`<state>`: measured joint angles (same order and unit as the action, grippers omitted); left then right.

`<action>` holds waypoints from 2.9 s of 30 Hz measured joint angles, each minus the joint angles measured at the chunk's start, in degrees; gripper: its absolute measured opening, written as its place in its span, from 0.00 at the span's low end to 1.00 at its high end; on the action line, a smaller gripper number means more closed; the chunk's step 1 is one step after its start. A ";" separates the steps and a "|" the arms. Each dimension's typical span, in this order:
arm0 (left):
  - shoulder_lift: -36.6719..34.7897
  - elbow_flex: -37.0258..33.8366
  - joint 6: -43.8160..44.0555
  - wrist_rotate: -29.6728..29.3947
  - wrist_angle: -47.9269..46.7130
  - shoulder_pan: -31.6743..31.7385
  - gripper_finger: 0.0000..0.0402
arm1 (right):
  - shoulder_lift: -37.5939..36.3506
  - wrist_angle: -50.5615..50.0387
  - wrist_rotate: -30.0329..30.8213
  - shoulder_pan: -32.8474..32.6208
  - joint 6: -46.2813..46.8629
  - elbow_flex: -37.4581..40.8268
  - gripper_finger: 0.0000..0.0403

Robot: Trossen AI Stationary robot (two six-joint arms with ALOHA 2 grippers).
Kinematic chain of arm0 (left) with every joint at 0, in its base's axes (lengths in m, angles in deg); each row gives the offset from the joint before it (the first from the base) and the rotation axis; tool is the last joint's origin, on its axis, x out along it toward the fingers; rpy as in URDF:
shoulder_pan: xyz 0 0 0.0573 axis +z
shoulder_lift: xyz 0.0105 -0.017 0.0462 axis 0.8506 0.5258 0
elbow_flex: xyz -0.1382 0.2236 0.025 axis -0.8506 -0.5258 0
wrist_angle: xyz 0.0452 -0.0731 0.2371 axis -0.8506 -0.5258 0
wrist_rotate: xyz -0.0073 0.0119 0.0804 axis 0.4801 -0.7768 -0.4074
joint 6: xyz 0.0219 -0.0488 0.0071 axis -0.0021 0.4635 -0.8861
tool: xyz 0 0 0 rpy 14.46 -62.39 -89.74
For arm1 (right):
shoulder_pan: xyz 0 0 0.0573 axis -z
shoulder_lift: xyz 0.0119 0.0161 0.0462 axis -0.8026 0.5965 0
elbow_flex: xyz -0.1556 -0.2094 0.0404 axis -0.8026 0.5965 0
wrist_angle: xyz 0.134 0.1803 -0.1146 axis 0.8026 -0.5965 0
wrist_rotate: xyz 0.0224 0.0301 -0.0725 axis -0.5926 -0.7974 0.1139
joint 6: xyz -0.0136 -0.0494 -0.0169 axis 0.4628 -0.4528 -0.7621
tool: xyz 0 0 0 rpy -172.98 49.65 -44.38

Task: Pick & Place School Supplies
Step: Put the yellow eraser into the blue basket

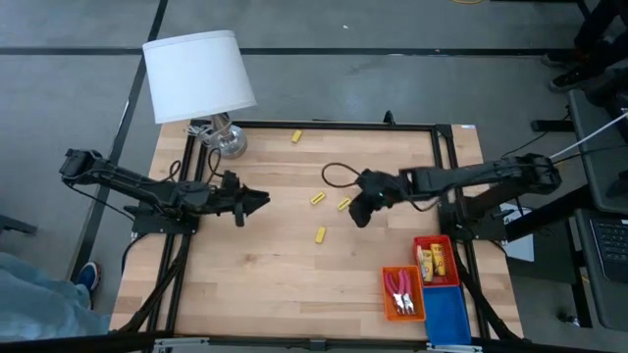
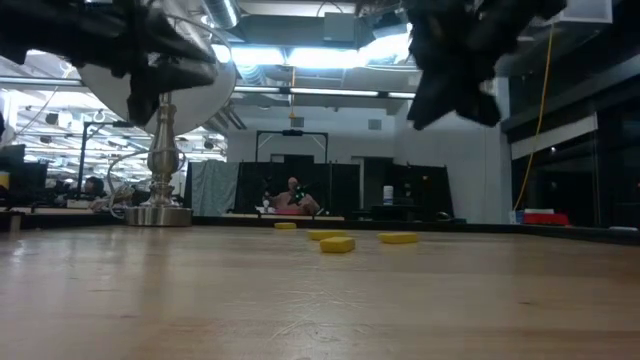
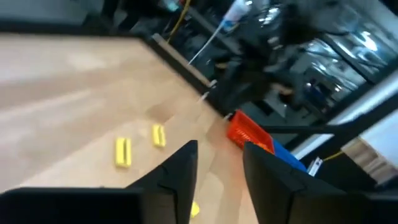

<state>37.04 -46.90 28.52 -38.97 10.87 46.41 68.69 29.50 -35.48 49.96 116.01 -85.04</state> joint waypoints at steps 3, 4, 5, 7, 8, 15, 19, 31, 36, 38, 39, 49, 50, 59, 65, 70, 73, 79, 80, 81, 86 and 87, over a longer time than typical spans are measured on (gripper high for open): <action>0.06 1.08 -7.59 -2.30 1.66 -2.85 0.36 | 1.71 0.72 -7.30 3.21 -16.50 0.00 0.20; 0.17 1.88 -9.95 -3.04 1.68 -3.81 0.38 | 2.18 1.24 -9.26 3.83 -21.95 0.00 0.20; 0.19 2.62 -12.18 -3.85 1.36 -4.79 0.39 | 2.53 1.48 -10.75 4.37 -26.95 -0.02 0.20; 0.20 4.31 -15.34 -5.44 -0.87 -6.54 0.41 | 3.01 1.25 -12.52 5.20 -35.43 -0.02 0.20; 0.20 5.15 -16.26 -6.42 -2.23 -7.34 0.42 | 3.24 1.37 -12.83 5.47 -39.03 -0.02 0.20; 0.20 8.69 -20.15 -8.98 -5.70 -11.76 0.45 | 3.45 3.64 -11.94 6.18 -53.22 -0.02 0.20; 0.20 9.11 -21.14 -8.20 -5.75 -12.49 0.45 | 4.54 5.89 -11.52 6.29 -54.14 -0.20 0.20; 0.15 9.11 -22.33 -4.71 -5.59 -12.29 0.45 | 21.09 -18.42 -12.07 7.14 -66.29 -16.92 0.20; 0.15 9.11 -23.90 -9.66 -4.56 -12.29 0.45 | 24.66 -22.98 -9.83 10.60 -75.52 -18.12 0.21; 0.15 9.11 -23.90 -11.71 -3.45 -12.29 0.45 | 25.38 -22.92 -8.28 12.31 -76.64 -17.94 0.23; 0.15 9.11 -24.21 -12.71 -2.98 -12.29 0.45 | 25.51 -22.47 -7.62 13.05 -76.86 -17.81 0.25; 0.21 9.11 -23.90 -19.09 -1.83 -12.27 0.45 | 25.56 -20.44 -8.18 15.48 -78.42 -17.81 0.55; 0.38 9.11 -23.80 -19.38 -1.80 -12.28 0.45 | 25.56 -20.39 -8.28 15.07 -79.54 -17.81 0.58; 3.66 9.11 -23.63 -20.53 1.25 -12.27 0.45 | 25.56 -14.84 -8.48 12.82 -84.08 -16.35 0.60; 4.30 9.11 -23.65 -20.48 2.06 -12.29 0.45 | 25.56 -11.87 -7.46 12.51 -83.78 -14.11 0.54; 4.28 9.11 -23.68 -20.41 2.08 -12.27 0.45 | 25.59 -10.53 -7.67 11.37 -83.10 -12.13 0.53; 4.28 9.11 -23.98 -20.09 2.06 -12.27 0.45 | 25.94 -9.30 -7.81 10.54 -82.82 -12.02 0.53; 4.16 9.11 -24.27 -19.91 2.06 -12.29 0.45 | 28.23 -6.84 -6.35 10.27 -82.04 -11.97 0.53; 4.11 9.11 -24.26 -19.84 2.26 -12.29 0.45 | 28.58 -7.23 -6.06 10.27 -81.52 -11.91 0.53; 4.09 9.11 -24.25 -19.49 2.28 -12.29 0.45 | 28.94 -6.76 -5.65 10.27 -81.26 -11.93 0.53; 4.02 9.11 -24.26 -18.84 2.41 -12.29 0.45 | 29.37 -7.22 -5.46 10.27 -81.51 -11.96 0.53; 4.02 9.11 -24.26 -18.84 2.44 -12.29 0.45 | 29.37 -7.13 -5.44 10.27 -81.48 -11.96 0.53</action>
<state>41.07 -37.79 4.26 -57.81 13.31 34.12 98.06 22.37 -40.92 60.23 34.53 -97.00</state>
